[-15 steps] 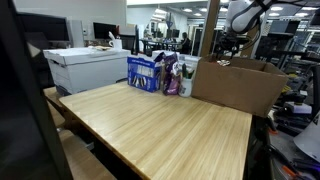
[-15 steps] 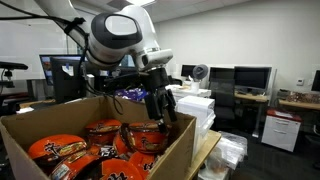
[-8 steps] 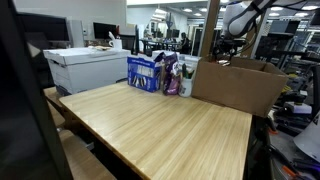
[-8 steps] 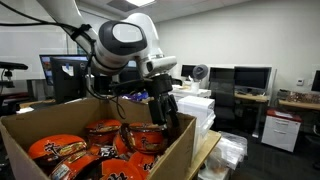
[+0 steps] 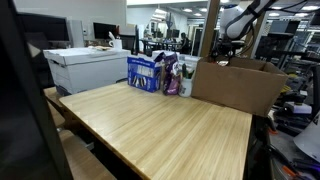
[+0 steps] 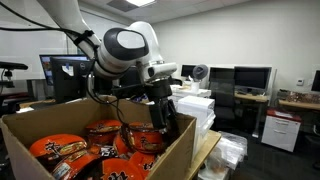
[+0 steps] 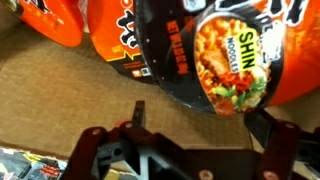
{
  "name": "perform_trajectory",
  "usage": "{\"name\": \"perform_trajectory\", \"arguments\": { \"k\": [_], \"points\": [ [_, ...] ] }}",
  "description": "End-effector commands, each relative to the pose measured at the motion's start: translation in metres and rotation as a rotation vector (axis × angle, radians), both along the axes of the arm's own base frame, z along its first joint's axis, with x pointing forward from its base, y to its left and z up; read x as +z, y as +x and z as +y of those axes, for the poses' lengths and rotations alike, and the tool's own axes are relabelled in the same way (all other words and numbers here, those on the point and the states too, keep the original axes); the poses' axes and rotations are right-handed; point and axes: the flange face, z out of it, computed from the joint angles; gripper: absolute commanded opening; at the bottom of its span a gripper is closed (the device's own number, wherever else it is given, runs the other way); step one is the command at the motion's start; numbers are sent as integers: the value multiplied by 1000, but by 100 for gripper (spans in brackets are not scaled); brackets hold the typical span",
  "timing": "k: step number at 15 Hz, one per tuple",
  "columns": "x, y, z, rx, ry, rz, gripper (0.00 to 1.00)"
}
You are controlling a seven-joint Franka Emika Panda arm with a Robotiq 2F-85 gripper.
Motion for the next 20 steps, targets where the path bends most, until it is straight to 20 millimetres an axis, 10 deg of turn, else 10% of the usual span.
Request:
{"name": "perform_trajectory", "arguments": {
  "k": [1,20],
  "points": [
    [-1,-1,11,4,102,56,100],
    [36,-27,33,57,562,284,100]
  ]
}}
